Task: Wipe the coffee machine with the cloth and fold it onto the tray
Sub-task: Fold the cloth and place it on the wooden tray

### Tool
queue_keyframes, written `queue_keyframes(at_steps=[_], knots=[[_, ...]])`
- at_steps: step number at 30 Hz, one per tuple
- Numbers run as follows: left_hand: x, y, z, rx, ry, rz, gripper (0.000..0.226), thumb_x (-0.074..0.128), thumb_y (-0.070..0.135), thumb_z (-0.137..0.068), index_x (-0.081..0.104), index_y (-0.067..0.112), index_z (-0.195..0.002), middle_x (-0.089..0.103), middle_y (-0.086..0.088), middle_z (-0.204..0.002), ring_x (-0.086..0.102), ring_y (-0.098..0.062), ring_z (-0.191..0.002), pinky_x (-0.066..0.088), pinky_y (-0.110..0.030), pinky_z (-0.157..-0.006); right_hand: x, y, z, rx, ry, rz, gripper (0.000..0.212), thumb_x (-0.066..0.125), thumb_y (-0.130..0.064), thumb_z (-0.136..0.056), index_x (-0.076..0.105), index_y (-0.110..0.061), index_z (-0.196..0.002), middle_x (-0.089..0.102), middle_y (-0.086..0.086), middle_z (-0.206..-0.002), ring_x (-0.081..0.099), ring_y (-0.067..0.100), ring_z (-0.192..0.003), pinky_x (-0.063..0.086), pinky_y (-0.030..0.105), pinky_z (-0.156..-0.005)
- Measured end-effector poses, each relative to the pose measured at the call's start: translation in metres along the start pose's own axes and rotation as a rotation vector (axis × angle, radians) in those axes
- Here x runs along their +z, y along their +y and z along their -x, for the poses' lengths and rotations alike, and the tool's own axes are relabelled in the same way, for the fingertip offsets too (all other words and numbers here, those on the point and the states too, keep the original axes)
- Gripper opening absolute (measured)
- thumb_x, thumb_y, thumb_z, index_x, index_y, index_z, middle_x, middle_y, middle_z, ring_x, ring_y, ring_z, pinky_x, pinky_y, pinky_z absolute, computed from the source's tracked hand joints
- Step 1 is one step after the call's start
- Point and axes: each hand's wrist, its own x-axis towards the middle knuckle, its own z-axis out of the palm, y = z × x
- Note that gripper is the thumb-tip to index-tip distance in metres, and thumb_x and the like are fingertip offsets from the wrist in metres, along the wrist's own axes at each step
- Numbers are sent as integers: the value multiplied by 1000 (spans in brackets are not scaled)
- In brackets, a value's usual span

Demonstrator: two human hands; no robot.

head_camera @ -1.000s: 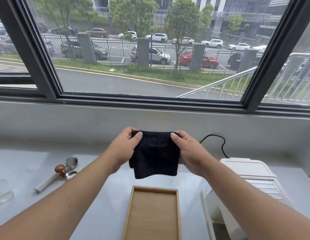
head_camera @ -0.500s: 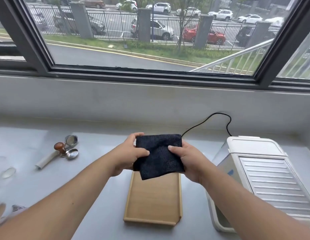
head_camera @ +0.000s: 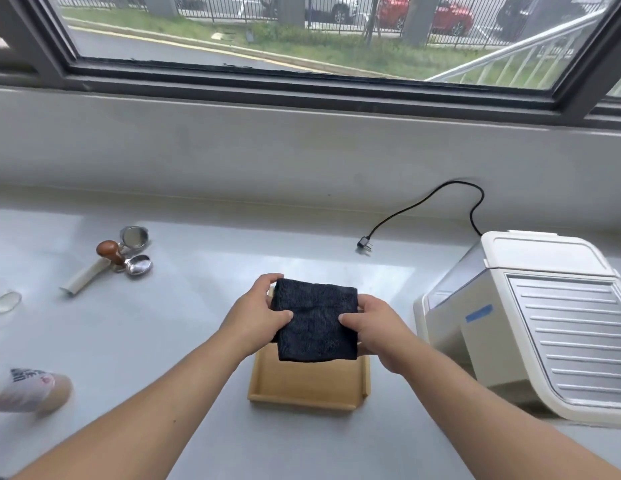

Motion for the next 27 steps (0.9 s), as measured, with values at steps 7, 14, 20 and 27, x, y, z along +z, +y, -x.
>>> queue_keyframes(at_steps=[7, 14, 20, 27], knots=[[20, -26, -1, -40, -43, -41, 75, 64, 21, -78, 43, 43, -146, 62, 19, -90, 68, -7, -91, 61, -37, -81, 9, 33, -8, 33, 40, 74, 36, 51, -6, -91, 73, -30, -108, 75, 5, -105, 74, 28, -94, 65, 58, -69], [36, -52, -7, -97, -35, -106, 75, 65, 20, -82, 39, 41, -149, 70, 5, -102, 71, -18, -95, 61, -45, -87, 12, 62, -22, 89, 55, 122, 30, 50, -9, -94, 73, -25, -106, 73, 9, -103, 71, 28, -89, 65, 54, -69], [46, -67, -13, -91, -27, -187, 71, 66, 21, -86, 38, 42, -148, 69, 8, -106, 69, -14, -93, 59, -39, -84, 13, 79, -35, 94, 74, 172, 29, 51, -10, -90, 71, -24, -105, 71, 9, -92, 72, 30, -81, 64, 57, -69], [51, -76, -17, -86, -16, -263, 70, 65, 21, -88, 37, 39, -150, 68, 7, -116, 67, -14, -96, 57, -35, -82, 12, 88, -42, 125, 60, 77, 28, 50, -2, -94, 70, -19, -103, 70, 15, -101, 74, 35, -89, 66, 49, -62]])
